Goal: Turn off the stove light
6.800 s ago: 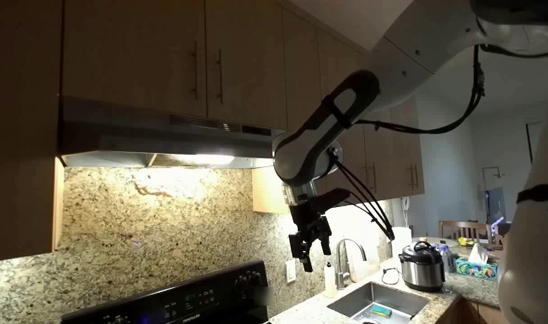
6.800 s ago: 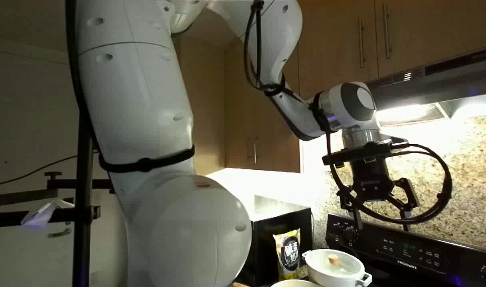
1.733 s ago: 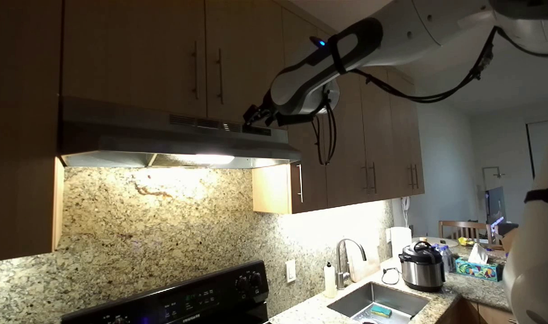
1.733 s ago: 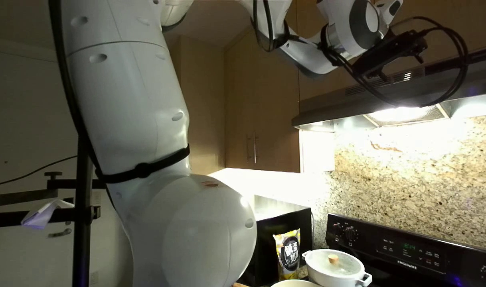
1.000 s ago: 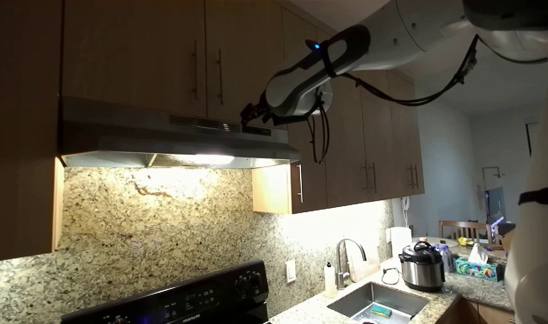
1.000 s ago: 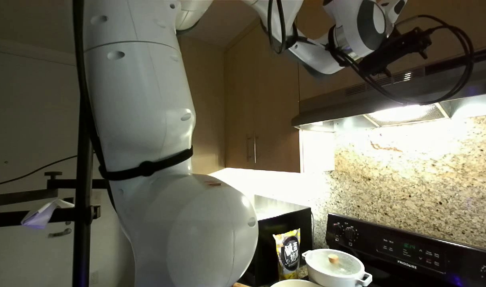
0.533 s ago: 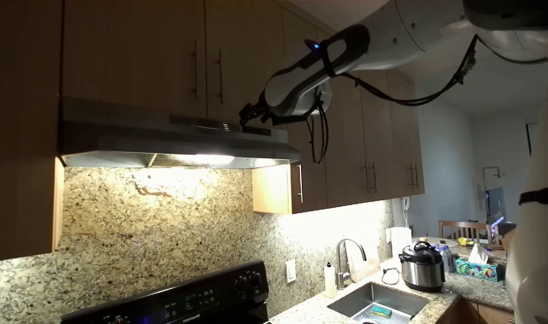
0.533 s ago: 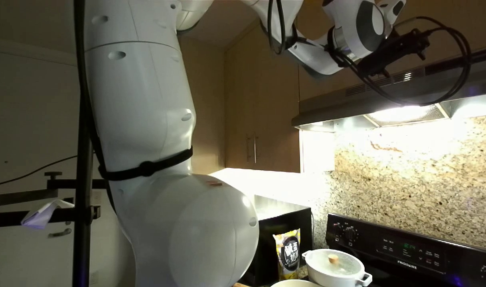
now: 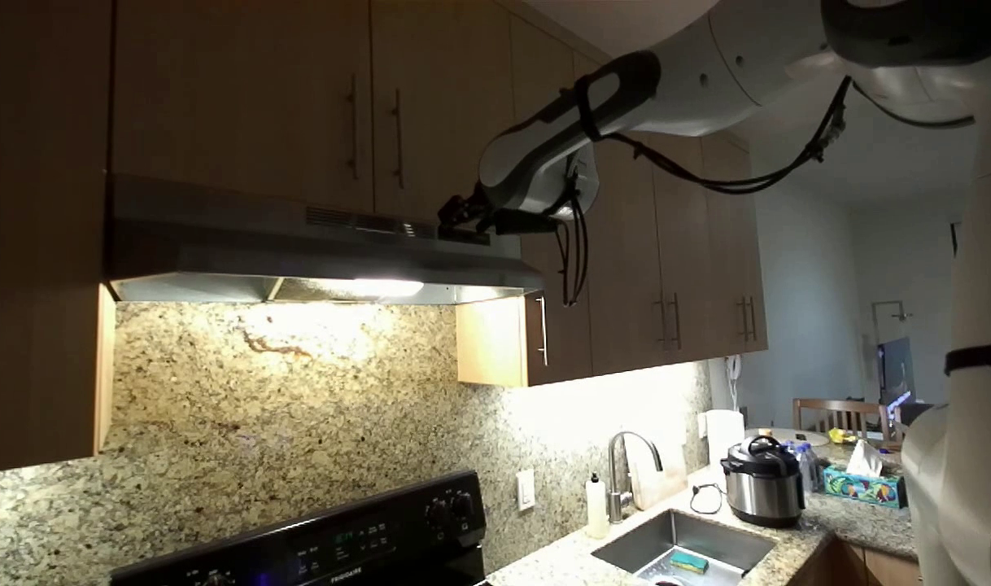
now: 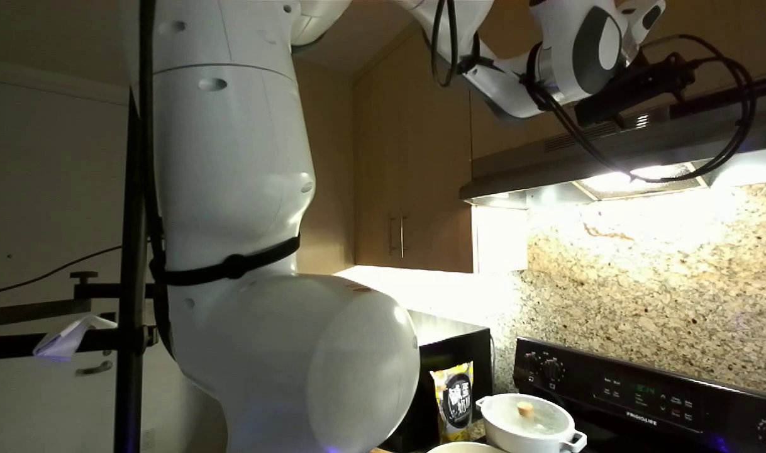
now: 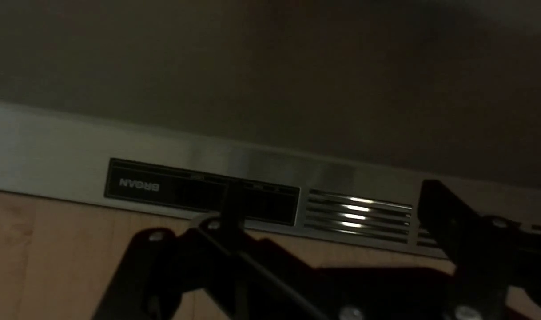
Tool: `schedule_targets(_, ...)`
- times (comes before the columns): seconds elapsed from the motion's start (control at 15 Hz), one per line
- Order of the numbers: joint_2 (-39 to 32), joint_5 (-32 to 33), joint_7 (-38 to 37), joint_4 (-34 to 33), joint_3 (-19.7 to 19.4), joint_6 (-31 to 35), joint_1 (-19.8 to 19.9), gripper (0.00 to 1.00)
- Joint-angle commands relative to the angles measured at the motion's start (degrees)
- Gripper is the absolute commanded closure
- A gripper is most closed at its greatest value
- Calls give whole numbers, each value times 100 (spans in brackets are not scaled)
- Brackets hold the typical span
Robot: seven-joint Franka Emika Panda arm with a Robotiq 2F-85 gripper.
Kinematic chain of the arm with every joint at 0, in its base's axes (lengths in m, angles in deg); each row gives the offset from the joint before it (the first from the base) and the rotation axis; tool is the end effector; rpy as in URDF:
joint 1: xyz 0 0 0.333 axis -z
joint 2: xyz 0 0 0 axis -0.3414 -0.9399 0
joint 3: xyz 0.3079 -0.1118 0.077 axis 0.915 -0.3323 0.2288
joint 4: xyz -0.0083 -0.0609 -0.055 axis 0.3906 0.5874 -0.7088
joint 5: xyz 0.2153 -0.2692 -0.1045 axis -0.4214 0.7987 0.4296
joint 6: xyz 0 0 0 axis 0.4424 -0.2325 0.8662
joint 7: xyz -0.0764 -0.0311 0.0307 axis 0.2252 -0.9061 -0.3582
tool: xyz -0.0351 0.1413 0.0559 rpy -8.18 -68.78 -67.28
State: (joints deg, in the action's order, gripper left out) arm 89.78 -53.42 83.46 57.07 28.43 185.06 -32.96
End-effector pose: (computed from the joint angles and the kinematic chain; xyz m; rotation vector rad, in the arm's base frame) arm 0.5407 -0.0722 0.7224 2.4623 0.1212 1.7304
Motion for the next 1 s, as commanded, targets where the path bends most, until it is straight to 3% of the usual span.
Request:
schedule_targets(0.0,-152,-798,906,-252,-596,-49,-716,0)
schedule_targets(0.53,-481,-1583,1737,-816,-1553,-438,-1466,0)
schedule_targets(0.93,-774,-2608,2748,-1326,-2108,-1006,-2011,0)
